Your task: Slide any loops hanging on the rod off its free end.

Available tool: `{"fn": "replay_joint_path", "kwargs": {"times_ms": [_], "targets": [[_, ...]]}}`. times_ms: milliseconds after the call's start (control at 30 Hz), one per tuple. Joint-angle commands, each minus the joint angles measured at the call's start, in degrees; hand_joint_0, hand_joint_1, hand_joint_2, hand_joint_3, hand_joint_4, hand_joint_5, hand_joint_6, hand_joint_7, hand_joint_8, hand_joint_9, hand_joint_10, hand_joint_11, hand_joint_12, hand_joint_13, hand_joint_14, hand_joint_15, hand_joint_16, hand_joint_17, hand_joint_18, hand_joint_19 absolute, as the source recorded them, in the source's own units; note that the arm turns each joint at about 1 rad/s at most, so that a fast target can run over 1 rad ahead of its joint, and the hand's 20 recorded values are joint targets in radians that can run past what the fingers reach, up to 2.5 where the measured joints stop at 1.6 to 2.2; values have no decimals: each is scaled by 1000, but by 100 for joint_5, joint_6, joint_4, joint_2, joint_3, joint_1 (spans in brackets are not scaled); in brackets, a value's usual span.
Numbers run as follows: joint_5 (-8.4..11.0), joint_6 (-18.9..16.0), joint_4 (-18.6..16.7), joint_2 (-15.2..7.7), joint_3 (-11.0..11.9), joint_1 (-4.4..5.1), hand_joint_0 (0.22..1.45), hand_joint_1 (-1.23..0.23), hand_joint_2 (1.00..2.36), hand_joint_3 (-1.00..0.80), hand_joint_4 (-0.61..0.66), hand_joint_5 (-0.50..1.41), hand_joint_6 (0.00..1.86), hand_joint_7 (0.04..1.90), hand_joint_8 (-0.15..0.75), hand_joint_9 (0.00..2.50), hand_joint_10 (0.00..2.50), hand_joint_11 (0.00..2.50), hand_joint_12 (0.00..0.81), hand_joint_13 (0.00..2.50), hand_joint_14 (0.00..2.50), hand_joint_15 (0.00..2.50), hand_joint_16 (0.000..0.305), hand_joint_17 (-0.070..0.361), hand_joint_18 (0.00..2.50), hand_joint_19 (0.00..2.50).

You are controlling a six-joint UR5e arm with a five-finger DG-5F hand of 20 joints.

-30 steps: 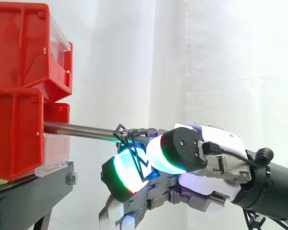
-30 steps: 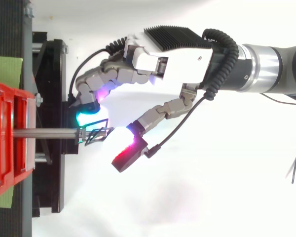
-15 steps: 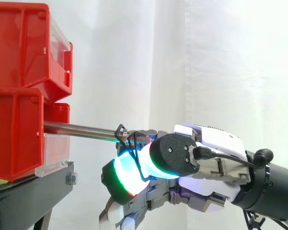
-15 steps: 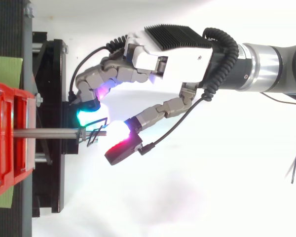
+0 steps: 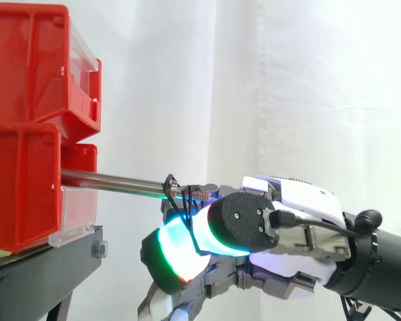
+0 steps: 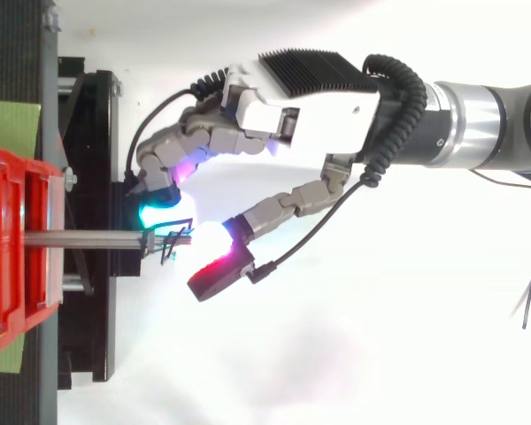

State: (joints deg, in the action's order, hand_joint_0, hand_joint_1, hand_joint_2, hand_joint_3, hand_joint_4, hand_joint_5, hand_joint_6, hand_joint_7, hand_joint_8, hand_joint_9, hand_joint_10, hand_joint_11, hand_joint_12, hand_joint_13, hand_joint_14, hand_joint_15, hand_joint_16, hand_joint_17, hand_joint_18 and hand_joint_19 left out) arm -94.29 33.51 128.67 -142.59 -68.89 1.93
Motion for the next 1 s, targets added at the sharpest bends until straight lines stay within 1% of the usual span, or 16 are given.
{"fn": "replay_joint_path", "kwargs": {"times_ms": [0, 100, 133, 200, 300, 367, 433, 500, 567, 633, 800, 900, 933, 967], "targets": [[-11, 121, 114, 3, -2, 35, 578, -674, 1031, -91, 82, -198, 832, 1299, 348, 894, 17, 481, 389, 825, 10, 262, 64, 144, 784, 575], [-11, 174, 229, 20, -2, 62, 579, -673, 1032, -94, 80, -198, 832, 1300, 350, 892, 19, 476, 389, 823, 10, 268, 64, 144, 784, 574], [-11, 174, 308, 29, 7, 88, 579, -673, 1031, -93, 78, -198, 832, 1302, 348, 892, 19, 482, 388, 823, 10, 262, 64, 144, 784, 574], [-11, 183, 343, 29, 7, 88, 579, -672, 1031, -90, 80, -197, 832, 1297, 349, 893, 17, 491, 391, 823, 10, 261, 64, 144, 784, 575], [-11, 209, 554, 82, -2, 106, 578, -670, 1031, -89, 84, -196, 833, 1291, 349, 892, 17, 480, 391, 821, 12, 261, 64, 144, 783, 574], [-11, 270, 782, 117, -2, 115, 579, -670, 1031, -91, 90, -196, 832, 1301, 348, 893, 17, 475, 392, 821, 10, 264, 64, 144, 783, 574], [-11, 385, 1081, 196, -2, 123, 579, -669, 1030, -94, 87, -196, 832, 1302, 348, 889, 19, 478, 391, 821, 10, 261, 64, 144, 782, 575], [-11, 420, 1292, 275, -2, 123, 578, -669, 1031, -92, 92, -196, 832, 1301, 348, 889, 19, 481, 391, 819, 12, 260, 64, 144, 782, 583], [-11, 411, 1371, 328, -2, 123, 578, -668, 1030, -91, 92, -195, 831, 1303, 348, 892, 19, 481, 391, 818, 10, 260, 64, 144, 782, 575], [-11, 402, 1591, 416, -2, 123, 578, -667, 1030, -91, 97, -195, 831, 1303, 349, 892, 17, 483, 391, 818, 10, 261, 64, 144, 781, 575], [-11, 402, 1828, 477, -2, 115, 580, -668, 1030, -97, 92, -195, 831, 1298, 348, 891, 17, 483, 388, 816, 12, 260, 64, 144, 780, 575], [-11, 385, 1872, 486, -2, 123, 579, -668, 1030, -94, 92, -195, 831, 1299, 349, 890, 19, 481, 390, 816, 12, 260, 64, 144, 779, 575], [7, 306, 1925, 548, -2, 115, 578, -667, 1030, -91, 92, -194, 831, 1300, 348, 890, 19, 474, 391, 816, 10, 263, 64, 144, 779, 575], [-2, 297, 1960, 557, -11, 115, 578, -667, 1031, -93, 93, -194, 830, 1310, 348, 889, 20, 484, 390, 816, 10, 260, 64, 144, 779, 575]]}}
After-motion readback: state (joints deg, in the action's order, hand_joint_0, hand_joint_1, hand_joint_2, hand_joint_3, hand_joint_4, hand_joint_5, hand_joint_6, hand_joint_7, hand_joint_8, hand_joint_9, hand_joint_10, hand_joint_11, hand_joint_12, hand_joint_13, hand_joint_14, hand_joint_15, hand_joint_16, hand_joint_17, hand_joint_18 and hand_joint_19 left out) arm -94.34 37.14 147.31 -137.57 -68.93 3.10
